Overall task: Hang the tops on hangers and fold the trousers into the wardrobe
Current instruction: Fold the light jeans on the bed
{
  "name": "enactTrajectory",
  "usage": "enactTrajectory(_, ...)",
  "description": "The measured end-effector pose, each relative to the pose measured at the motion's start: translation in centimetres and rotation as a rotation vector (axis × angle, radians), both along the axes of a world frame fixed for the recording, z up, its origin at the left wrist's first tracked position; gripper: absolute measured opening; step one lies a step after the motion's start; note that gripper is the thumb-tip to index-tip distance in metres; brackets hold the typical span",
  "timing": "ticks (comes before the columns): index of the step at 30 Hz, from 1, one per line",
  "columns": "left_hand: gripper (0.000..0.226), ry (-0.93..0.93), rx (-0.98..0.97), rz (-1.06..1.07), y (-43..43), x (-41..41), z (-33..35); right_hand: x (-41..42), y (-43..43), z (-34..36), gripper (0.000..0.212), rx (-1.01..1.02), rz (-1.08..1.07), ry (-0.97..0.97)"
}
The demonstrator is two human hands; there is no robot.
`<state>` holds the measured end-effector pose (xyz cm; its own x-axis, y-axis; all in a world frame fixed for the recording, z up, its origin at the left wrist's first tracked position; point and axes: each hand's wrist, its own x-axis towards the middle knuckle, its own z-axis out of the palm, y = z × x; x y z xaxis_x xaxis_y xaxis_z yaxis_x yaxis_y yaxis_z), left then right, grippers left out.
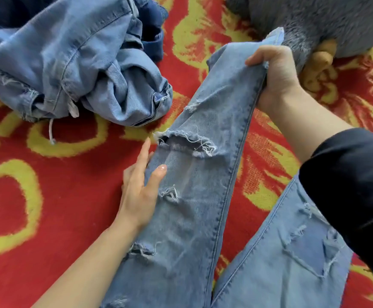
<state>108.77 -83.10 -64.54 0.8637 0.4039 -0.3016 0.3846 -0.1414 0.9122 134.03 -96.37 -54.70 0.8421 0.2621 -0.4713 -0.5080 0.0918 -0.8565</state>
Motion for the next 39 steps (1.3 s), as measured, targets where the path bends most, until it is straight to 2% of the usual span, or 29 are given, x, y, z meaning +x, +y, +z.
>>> enactTrajectory(2, 0.064, -0.085, 0.221, -0.046, -0.6, 0.0, 0.5, 0.9, -1.2, -0.1, 0.04, 0.09, -0.041, -0.014)
enactTrajectory(3, 0.063, -0.09, 0.352, -0.09, -1.0, -0.2, 0.5, 1.1, -2.0, -0.9, 0.038, 0.06, -0.061, 0.0)
enactTrajectory(6, 0.06, 0.078, 0.653, -0.328, -1.6, -0.7, -1.4, 0.0, -4.1, -5.6, 0.036, -0.255, -0.126, 0.109)
enactTrajectory(8, 0.062, 0.219, 0.779, -0.446, -1.6, -1.0, -3.4, -1.1, -5.4, -8.6, 0.03, -0.375, -0.197, 0.122)
enactTrajectory(11, 0.062, 0.241, 0.881, -0.427, -1.6, -1.0, -5.1, -1.1, -5.7, -10.1, 0.025, -0.384, -0.174, 0.067)
enactTrajectory(15, 0.062, 0.249, 0.86, -0.472, -1.5, -1.1, -5.3, -2.0, -5.5, -9.5, 0.035, -0.449, -0.044, 0.072)
enactTrajectory(18, 0.063, 0.328, 0.801, -0.536, -1.1, -0.5, -4.4, -5.5, -6.3, -9.4, 0.047, -0.571, 0.023, -0.023)
enactTrajectory(21, 0.06, 0.402, 0.78, -0.568, -1.5, 0.2, -2.5, -10.3, -7.8, -9.1, 0.055, -0.869, 0.178, -0.233)
enactTrajectory(23, 0.058, 0.338, 0.797, -0.475, -2.9, -1.4, -1.1, -14.1, -9.5, -8.7, 0.056, -1.126, 0.316, -0.391)
enactTrajectory(25, 0.059, 0.213, 0.816, -0.429, -5.6, -5.3, 0.0, -18.1, -11.7, -8.3, 0.051, -1.236, 0.376, -0.48)
enactTrajectory(27, 0.061, 0.158, 0.786, -0.499, -8.7, -10.3, 0.6, -21.7, -14.4, -7.8, 0.047, -1.26, 0.373, -0.447)
enactTrajectory(29, 0.062, 0.189, 0.763, -0.587, -11.6, -14.7, 0.4, -25.0, -17.1, -7.5, 0.046, -1.274, 0.331, -0.352)
enactTrajectory(34, 0.064, 0.17, 0.767, -0.66, -17.9, -22.7, 0.6, -32.8, -22.3, -7.4, 0.042, -1.326, 0.184, -0.214)
enactTrajectory(37, 0.064, 0.126, 0.83, -0.783, -21.5, -27.7, 1.0, -37.9, -24.8, -7.6, 0.051, -1.365, 0.083, -0.122)
enactTrajectory(39, 0.063, 0.188, 0.811, -0.844, -24.0, -30.9, 1.2, -41.3, -26.3, -7.7, 0.063, -1.345, -0.029, -0.026)
